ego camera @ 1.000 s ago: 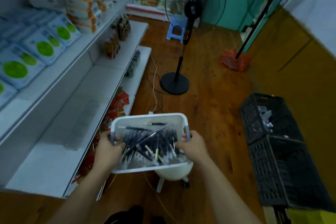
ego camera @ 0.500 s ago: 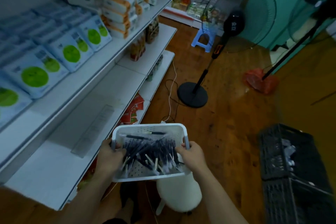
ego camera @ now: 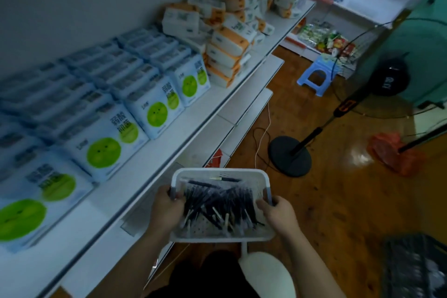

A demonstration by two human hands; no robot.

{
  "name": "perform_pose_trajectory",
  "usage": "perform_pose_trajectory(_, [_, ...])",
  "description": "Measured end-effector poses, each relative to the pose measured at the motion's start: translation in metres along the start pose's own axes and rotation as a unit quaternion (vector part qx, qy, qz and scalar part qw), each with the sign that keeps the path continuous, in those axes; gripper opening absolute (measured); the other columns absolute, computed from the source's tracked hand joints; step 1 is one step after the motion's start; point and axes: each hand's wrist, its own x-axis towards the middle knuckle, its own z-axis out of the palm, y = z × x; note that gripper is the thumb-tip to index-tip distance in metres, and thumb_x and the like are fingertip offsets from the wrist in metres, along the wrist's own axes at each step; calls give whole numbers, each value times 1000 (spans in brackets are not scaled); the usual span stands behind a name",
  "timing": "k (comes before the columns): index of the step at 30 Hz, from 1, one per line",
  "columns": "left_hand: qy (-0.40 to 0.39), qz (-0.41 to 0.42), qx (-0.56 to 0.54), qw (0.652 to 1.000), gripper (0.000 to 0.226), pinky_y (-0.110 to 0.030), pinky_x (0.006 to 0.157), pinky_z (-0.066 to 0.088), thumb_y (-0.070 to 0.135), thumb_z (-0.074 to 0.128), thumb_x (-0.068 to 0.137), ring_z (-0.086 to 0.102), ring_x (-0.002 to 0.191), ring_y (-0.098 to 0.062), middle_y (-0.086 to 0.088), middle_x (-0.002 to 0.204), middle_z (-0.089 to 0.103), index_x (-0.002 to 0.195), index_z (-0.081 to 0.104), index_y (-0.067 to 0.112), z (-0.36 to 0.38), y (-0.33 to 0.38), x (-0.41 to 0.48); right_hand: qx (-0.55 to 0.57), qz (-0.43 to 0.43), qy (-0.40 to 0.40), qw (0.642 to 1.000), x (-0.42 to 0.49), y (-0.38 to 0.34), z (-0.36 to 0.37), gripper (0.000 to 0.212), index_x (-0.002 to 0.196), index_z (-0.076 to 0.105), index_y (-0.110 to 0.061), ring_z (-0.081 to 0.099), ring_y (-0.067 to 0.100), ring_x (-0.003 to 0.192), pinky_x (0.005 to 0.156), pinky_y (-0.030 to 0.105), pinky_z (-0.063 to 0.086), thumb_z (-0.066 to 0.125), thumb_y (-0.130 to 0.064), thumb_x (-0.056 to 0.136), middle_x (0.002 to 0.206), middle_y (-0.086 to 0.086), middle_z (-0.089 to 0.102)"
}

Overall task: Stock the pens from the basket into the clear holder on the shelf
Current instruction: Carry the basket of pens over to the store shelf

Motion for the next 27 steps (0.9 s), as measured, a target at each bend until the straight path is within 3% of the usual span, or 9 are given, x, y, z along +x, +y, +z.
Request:
perform_pose_trajectory(2, [10,-12,2,1000,13,-30,60,39,20,50,96,56,79,-24,-11,91,60,104,52,11,-5,-3,5,-15,-12,6,1000,5,-17,-1,13,91,62,-15,65,24,80,72,40,54,63,-29,90,86,7,67])
perform_pose_trajectory(6, [-4,-42,-59,997,8,-44,77,53,19,54,92,63,84,-31,-14,89,64,95,55,12,-10,-18,8,-59,-18,8,998,16,-46,-1,20,79,61,-11,54,20,64,59,32,40,60,-28,91,71,5,58])
perform_pose_trajectory(9, [8,-61,-72,996,6,-43,83,54,22,54,92,62,85,-31,-14,92,64,93,54,16,-12,-33,15,-107,-19,-13,994,22,-66,7,25,86,65,-7,55,21,69,60,31,39,59,-30,92,75,6,59])
perform_pose_trajectory(15, [32,-105,-88,990,12,-44,80,52,17,55,88,64,90,-37,-22,95,66,96,60,8,-12,-49,17,-166,-29,-39,985,43,-73,31,22,87,60,-7,52,19,65,57,30,37,59,-28,91,73,5,55])
perform_pose_trajectory(17, [39,-94,-65,993,5,-43,79,52,16,54,87,64,87,-35,-21,92,66,86,58,14,-20,-47,17,-162,-37,-49,985,54,-74,41,23,89,60,-6,54,23,70,60,30,38,59,-29,91,78,8,56])
perform_pose_trajectory(19, [45,-98,-61,992,8,-42,75,51,16,52,87,62,80,-33,-20,86,64,79,54,14,-27,-47,17,-147,-41,-66,986,56,-72,52,22,83,58,-8,55,26,72,65,33,39,59,-28,92,78,9,56])
perform_pose_trajectory(23, [82,-114,-47,989,20,-33,64,38,14,48,91,54,73,-31,-17,75,54,71,47,8,-25,-42,17,-129,-42,-85,987,62,-66,61,22,93,60,-3,60,31,79,66,36,44,61,-25,90,85,16,61])
perform_pose_trajectory(27, [106,-108,-96,984,14,-32,68,40,12,52,88,59,83,-31,-15,91,61,100,55,6,-10,-42,26,-146,-43,-107,983,88,-61,58,34,103,64,6,60,29,84,74,39,49,61,-25,91,99,23,67])
